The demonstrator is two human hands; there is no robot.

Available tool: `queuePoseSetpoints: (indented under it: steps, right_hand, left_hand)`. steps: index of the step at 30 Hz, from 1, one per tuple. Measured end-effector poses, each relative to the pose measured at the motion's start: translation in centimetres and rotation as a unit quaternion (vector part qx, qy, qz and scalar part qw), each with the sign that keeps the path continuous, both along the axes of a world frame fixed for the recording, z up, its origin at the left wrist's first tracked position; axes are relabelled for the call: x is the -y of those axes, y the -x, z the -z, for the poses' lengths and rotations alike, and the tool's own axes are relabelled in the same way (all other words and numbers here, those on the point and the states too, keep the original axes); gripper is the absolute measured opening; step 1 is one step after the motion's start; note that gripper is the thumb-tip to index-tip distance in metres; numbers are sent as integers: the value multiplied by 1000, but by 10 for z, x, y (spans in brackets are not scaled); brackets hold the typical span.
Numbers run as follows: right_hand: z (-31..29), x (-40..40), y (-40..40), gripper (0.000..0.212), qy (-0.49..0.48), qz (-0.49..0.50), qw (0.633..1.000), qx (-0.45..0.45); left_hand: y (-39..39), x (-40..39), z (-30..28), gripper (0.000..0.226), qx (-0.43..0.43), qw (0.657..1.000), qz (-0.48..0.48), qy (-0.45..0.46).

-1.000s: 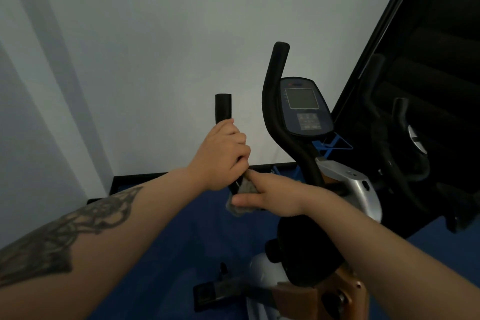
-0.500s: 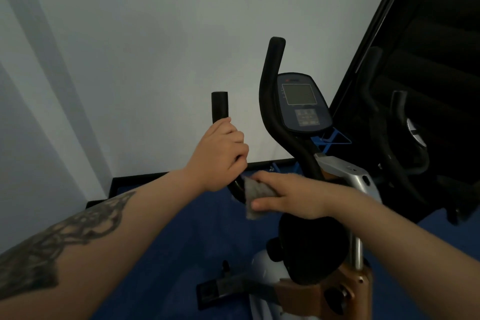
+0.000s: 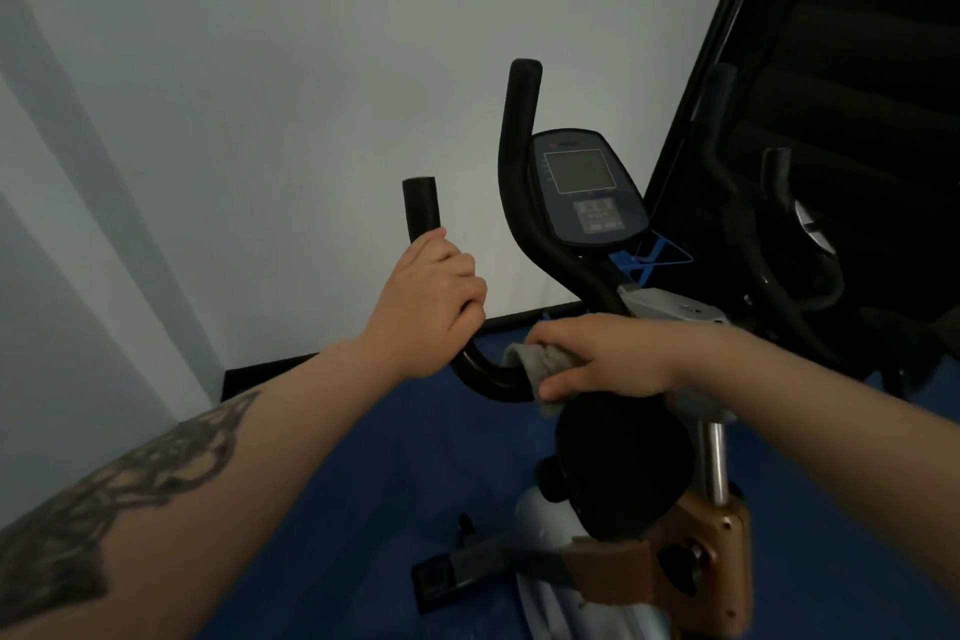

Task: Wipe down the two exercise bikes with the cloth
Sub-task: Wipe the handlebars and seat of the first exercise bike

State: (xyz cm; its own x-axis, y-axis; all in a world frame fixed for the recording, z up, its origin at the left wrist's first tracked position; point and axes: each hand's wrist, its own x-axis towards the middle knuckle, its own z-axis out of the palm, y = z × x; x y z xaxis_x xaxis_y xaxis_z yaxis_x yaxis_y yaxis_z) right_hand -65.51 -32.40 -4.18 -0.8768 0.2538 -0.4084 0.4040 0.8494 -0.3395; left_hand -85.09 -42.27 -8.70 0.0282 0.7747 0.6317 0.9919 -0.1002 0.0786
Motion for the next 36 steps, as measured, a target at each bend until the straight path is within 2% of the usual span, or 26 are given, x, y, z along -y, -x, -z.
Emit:
queuePoseSetpoints:
  steps: [3, 7, 10, 13, 17, 19, 24, 27, 32, 34, 36]
  right_hand:
    - [1, 10, 16, 37, -28, -20, 999, 25]
    - [14, 24, 37, 27, 1, -17, 1000, 2]
    - [6, 17, 18, 36, -3, 3, 1000, -29]
    - [-3, 6, 0, 42, -3, 15, 1000, -9]
    - [6, 28, 30, 31, -30, -12, 999, -4]
    - [12, 38, 44, 38, -25, -11, 1000, -6]
    - [4, 13, 5, 39, -7, 13, 999, -33]
    - [6, 11, -4, 37, -9, 31, 996, -78]
    - [10, 27, 23, 37, -2, 54, 998, -36]
    - [12, 28, 17, 32, 9, 75, 993, -87]
    - [14, 26, 4, 20, 96, 148, 962, -207]
  left_hand:
    - [-2, 0, -1, 32, 15, 1000, 2, -8]
    - [-3, -1, -1, 33, 16, 1000, 3, -20]
    - [-1, -1, -1, 34, 4, 1000, 3, -19]
    - [-1, -1, -1, 34, 2, 1000, 5, -15]
    - [-3, -1, -1, 34, 13, 1000, -1, -23]
    - [-2, -1, 0, 34, 9, 1000, -1, -21]
    - [1, -1, 0, 32, 1, 1000, 10, -9]
    - [-1, 0, 0, 32, 10, 1000, 4, -5]
    - [-5, 2, -4, 33, 14, 1000, -6, 11]
    - [-7, 2, -7, 32, 32, 999, -9, 18]
    - [-15, 1, -8, 30, 75, 996, -28, 27]
